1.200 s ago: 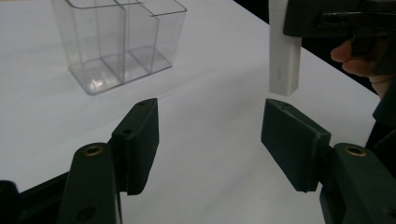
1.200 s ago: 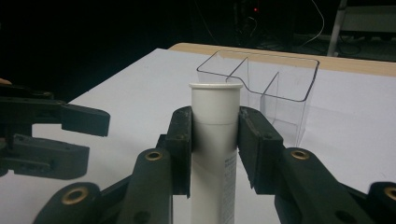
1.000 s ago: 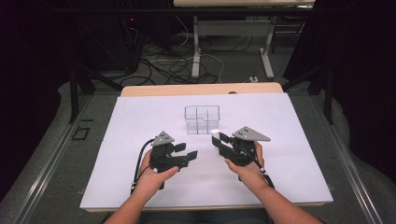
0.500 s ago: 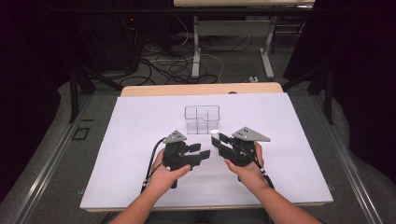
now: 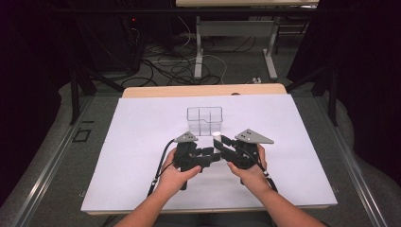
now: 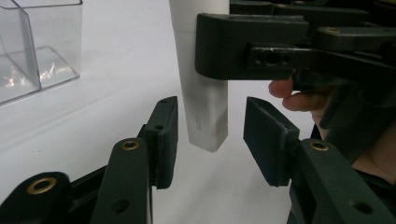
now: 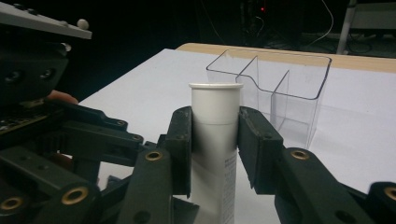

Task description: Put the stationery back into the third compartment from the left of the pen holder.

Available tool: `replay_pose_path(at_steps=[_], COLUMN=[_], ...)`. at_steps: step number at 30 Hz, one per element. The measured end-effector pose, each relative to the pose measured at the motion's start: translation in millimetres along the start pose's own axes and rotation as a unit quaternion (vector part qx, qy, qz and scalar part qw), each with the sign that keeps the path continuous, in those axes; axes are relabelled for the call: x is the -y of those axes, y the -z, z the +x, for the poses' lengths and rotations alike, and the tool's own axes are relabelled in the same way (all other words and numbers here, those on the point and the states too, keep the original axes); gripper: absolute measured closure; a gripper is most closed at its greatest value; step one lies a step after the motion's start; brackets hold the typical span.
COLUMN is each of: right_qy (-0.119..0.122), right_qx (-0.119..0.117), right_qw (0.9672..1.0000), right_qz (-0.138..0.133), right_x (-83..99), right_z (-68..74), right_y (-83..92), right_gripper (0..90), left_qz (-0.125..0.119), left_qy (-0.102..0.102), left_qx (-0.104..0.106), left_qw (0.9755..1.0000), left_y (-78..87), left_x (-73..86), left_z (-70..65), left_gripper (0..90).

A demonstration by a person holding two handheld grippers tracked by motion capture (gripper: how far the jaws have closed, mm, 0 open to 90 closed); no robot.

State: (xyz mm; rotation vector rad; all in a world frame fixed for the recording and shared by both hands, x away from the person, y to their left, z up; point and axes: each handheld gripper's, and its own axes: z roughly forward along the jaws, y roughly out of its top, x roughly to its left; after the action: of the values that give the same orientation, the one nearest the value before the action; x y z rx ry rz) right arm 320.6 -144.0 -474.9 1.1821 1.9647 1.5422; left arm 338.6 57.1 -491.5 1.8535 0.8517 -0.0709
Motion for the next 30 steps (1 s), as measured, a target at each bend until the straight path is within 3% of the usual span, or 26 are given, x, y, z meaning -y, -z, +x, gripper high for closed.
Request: replay_pose_path(at_steps=[12,17,23,30], right_qy=[0.001,-0.005,-0.006,-0.006], right_qx=[-0.011,-0.016,-0.017,-0.020], right_qw=[0.9999,0.9999,0.9998,0.9998], right_qz=[0.013,0.003,0.012,0.005], right_x=[0.1,0.4,0.0,1.0], right_z=[2.1,1.8,1.3,1.4], right_y=[0.6,-0.2,0.9,-0.8], right_gripper=[66.6,66.6,66.5,66.5], left_qz=[-0.009,-0.008,-0.010,-0.012], left_qy=[-0.009,-0.011,-0.003,0.003], left_qx=[0.007,0.005,0.004,0.005], left_qw=[0.9999,0.9999,0.9999,0.9999], left_y=[-3.7,-4.2,-3.5,-3.6], left_x=[-3.7,-4.5,-4.4,-3.3], left_z=[3.9,4.1,7.4,7.9], left_gripper=[59.4,63.4,66.4,66.9])
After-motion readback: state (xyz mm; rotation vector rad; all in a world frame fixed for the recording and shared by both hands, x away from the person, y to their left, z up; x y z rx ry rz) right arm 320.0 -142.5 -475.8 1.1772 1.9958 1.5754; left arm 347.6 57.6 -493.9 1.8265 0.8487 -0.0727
